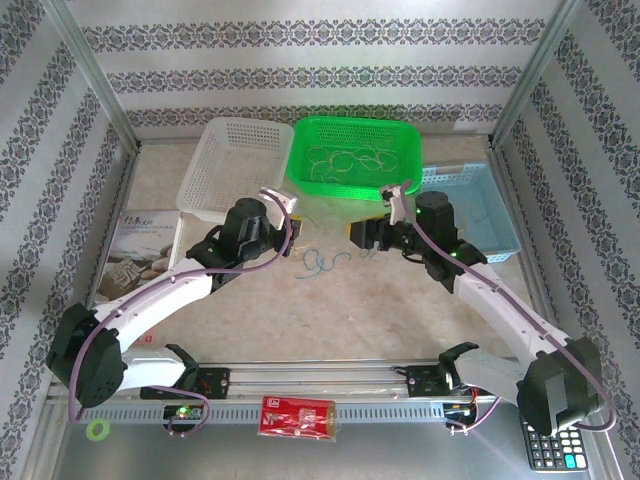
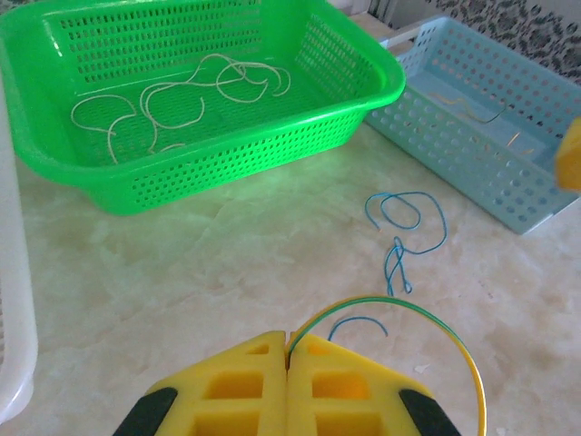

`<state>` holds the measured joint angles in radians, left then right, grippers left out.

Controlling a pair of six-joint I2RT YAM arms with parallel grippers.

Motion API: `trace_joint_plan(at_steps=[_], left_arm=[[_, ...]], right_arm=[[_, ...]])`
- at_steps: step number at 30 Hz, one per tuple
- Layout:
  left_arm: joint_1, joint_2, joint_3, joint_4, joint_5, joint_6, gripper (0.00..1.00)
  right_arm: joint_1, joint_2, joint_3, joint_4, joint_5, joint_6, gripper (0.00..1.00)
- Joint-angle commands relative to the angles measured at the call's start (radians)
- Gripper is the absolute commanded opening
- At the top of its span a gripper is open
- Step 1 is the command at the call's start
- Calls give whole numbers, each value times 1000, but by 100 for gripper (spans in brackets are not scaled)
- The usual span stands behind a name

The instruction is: Untangle the cables

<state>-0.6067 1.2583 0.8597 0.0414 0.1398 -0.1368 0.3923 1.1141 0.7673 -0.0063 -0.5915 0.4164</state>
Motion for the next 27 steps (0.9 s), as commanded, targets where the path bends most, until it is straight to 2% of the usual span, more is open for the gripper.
trace_joint_plan(at_steps=[1, 9, 15, 21, 27], left_arm=[[4, -24, -14, 76, 41, -48, 0], [-3, -20, 1, 90, 65, -66, 0], [-13, -10, 12, 92, 68, -64, 0], [-18, -3, 14, 92, 66, -63, 0], [-19, -2, 14, 81, 42, -61, 0]], right_arm=[[44, 41, -9, 107, 7, 58, 68], [112, 165, 53, 187, 45, 93, 68], [133, 231, 85, 228, 38, 117, 64], [137, 229, 81, 246, 43, 127, 60], [110, 147, 21, 239, 78, 144, 60]])
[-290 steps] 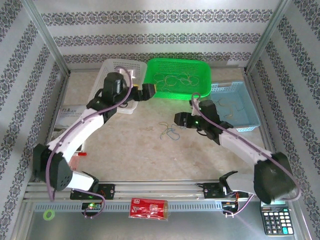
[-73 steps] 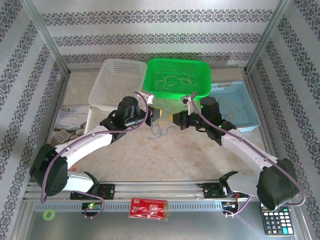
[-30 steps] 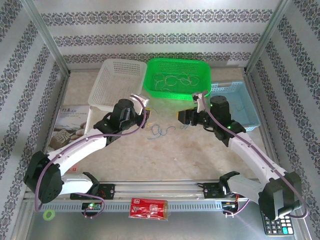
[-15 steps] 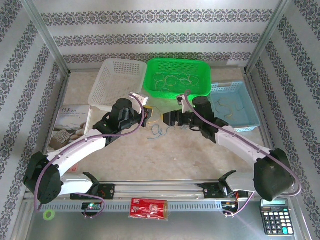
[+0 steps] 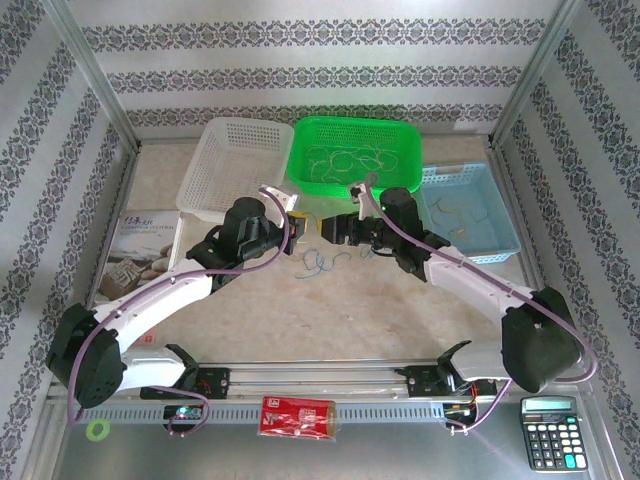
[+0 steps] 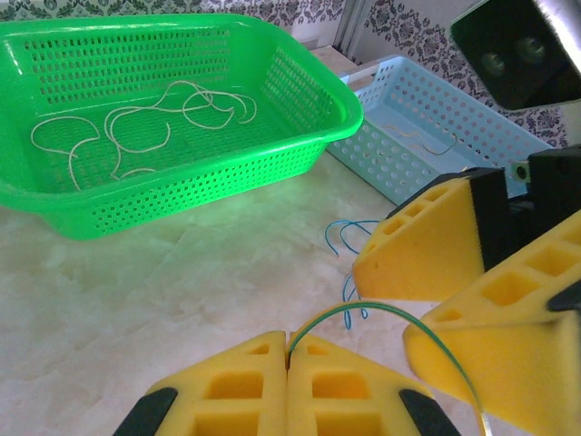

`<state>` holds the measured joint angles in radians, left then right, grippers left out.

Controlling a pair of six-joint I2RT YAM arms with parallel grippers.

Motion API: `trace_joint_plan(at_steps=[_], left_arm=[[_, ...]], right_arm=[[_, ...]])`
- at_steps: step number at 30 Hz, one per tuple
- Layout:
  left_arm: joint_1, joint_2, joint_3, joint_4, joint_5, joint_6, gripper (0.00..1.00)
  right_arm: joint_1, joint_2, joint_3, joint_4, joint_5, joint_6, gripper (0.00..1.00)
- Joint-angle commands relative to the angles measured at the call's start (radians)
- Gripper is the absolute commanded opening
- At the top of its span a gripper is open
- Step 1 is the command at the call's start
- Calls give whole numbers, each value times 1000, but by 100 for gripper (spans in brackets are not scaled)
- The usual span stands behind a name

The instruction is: Untangle the cables

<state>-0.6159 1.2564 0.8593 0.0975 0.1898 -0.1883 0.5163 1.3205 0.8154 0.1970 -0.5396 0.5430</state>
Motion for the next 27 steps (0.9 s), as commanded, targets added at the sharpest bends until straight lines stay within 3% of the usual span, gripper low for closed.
trace_joint_plan(at_steps=[1, 8, 18, 20, 24, 27], left_arm=[[-10, -1, 16, 24, -12, -9, 0], [-10, 1, 20, 24, -10, -5, 0], [-10, 1, 24, 28, -6, -3, 0], [-10, -1, 24, 31, -5, -6, 0], [-10, -1, 15, 41, 8, -7, 0], [-10, 6, 3, 53, 38, -9, 4]], right_arm=[[-18, -77, -39, 36, 35, 21, 60], [1, -116, -51, 30, 44, 33, 61], [73, 10, 29, 51, 56, 27, 65], [79, 43, 42, 61, 45, 28, 55], [73, 51, 53, 55, 33, 18, 2], [55, 13, 54, 28, 39, 4, 0]])
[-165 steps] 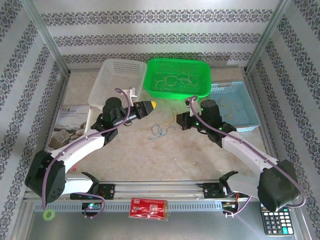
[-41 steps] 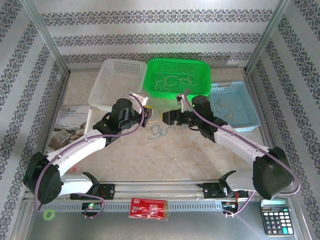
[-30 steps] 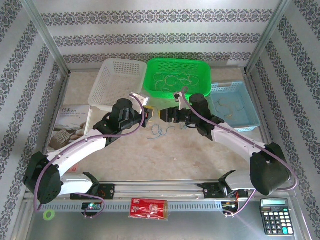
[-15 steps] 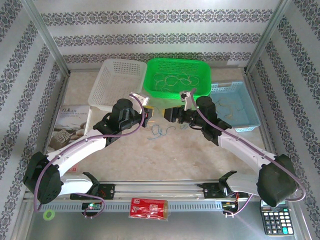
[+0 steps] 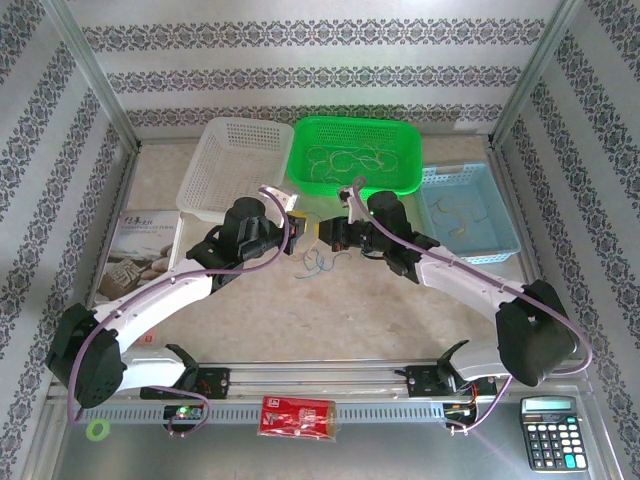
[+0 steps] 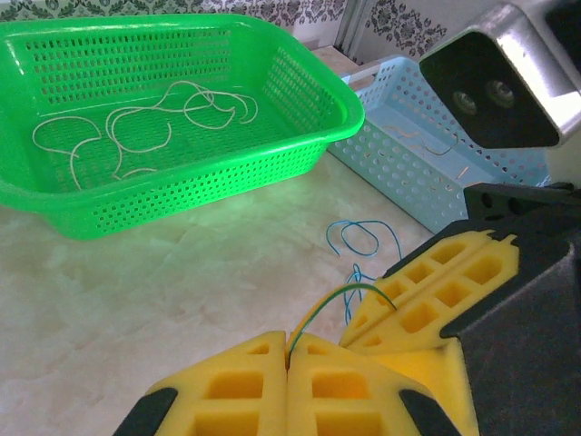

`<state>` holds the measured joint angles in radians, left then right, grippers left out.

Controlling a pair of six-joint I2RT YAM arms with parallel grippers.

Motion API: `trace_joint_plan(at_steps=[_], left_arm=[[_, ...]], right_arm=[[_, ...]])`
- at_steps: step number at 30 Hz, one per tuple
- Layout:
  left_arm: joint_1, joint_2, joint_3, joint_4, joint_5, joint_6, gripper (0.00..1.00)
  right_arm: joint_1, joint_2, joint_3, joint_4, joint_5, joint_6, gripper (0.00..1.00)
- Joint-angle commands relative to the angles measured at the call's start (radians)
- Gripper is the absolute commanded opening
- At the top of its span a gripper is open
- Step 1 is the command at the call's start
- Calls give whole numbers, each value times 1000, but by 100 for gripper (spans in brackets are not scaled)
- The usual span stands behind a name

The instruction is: Untangle the cables

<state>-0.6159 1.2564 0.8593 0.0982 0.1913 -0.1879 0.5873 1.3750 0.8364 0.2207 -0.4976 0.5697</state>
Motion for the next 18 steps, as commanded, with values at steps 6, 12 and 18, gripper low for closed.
trace_joint_plan(at_steps=[6, 12, 18], left_arm=[[-10, 59, -32, 104, 105, -48, 9], [-12, 103, -66, 150, 140, -79, 14], [-12, 94, -79, 155, 145, -82, 22]], right_arm=[[-75, -137, 37, -42, -9, -36, 0], [-184, -213, 46, -98, -21, -44, 0], [-326, -265, 23, -142, -36, -53, 0]])
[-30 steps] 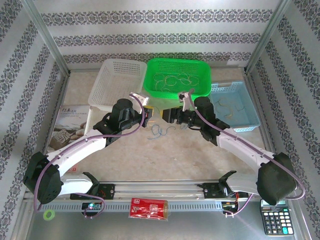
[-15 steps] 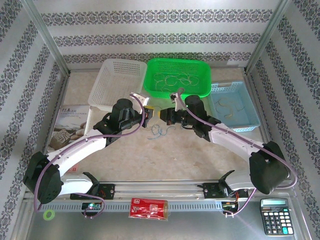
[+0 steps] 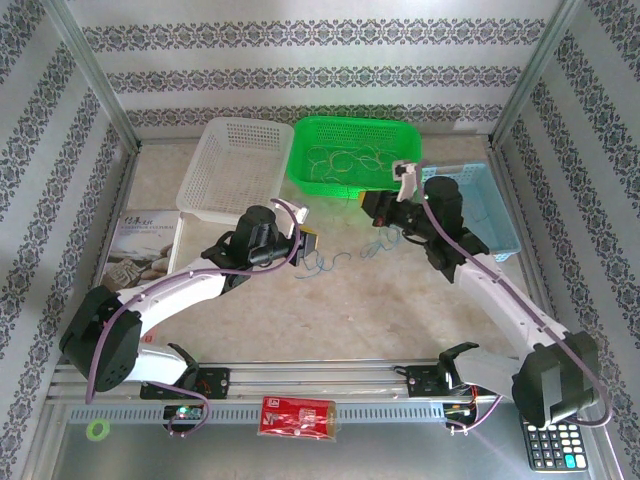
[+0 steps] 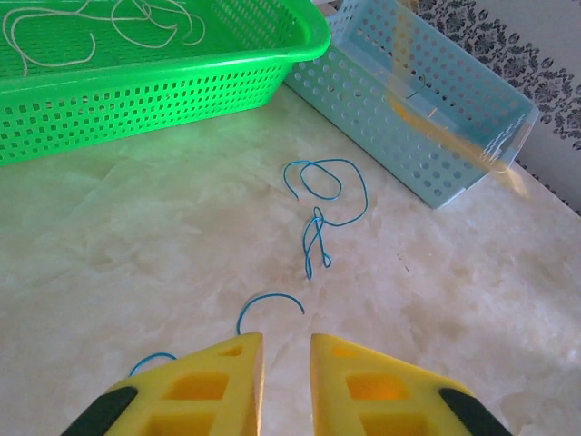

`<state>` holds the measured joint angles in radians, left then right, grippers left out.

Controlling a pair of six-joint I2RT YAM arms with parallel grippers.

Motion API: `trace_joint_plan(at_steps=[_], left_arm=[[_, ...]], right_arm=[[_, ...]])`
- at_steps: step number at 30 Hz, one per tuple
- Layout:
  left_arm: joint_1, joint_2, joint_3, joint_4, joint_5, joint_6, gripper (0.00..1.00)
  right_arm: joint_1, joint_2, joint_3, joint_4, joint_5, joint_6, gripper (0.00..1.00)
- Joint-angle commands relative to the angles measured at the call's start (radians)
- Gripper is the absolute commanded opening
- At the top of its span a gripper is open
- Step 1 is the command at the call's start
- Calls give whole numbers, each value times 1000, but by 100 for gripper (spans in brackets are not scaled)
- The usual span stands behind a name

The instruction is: Untangle the cables

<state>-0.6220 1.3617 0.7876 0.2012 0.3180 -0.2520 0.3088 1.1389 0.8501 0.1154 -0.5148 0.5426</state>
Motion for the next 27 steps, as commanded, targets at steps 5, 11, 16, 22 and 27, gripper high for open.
trace_joint_plan(at_steps=[5, 11, 16, 22, 27], left_arm=[[-6, -26, -14, 48, 12, -21, 23], [-6, -68, -25, 44, -14, -33, 30], [-5, -108, -38, 46, -35, -49, 43], [-5, -145, -37, 38, -52, -63, 58], [-6, -157, -28, 31, -67, -85, 69]], right_arm=[[-221, -68, -24, -65, 2, -13, 0], [-421, -92, -47, -145, 169, 7, 0], [-561, -50, -58, -174, 269, 50, 0], [-695, 62, -48, -175, 291, 94, 8], [-737, 164, -14, -188, 261, 101, 36]])
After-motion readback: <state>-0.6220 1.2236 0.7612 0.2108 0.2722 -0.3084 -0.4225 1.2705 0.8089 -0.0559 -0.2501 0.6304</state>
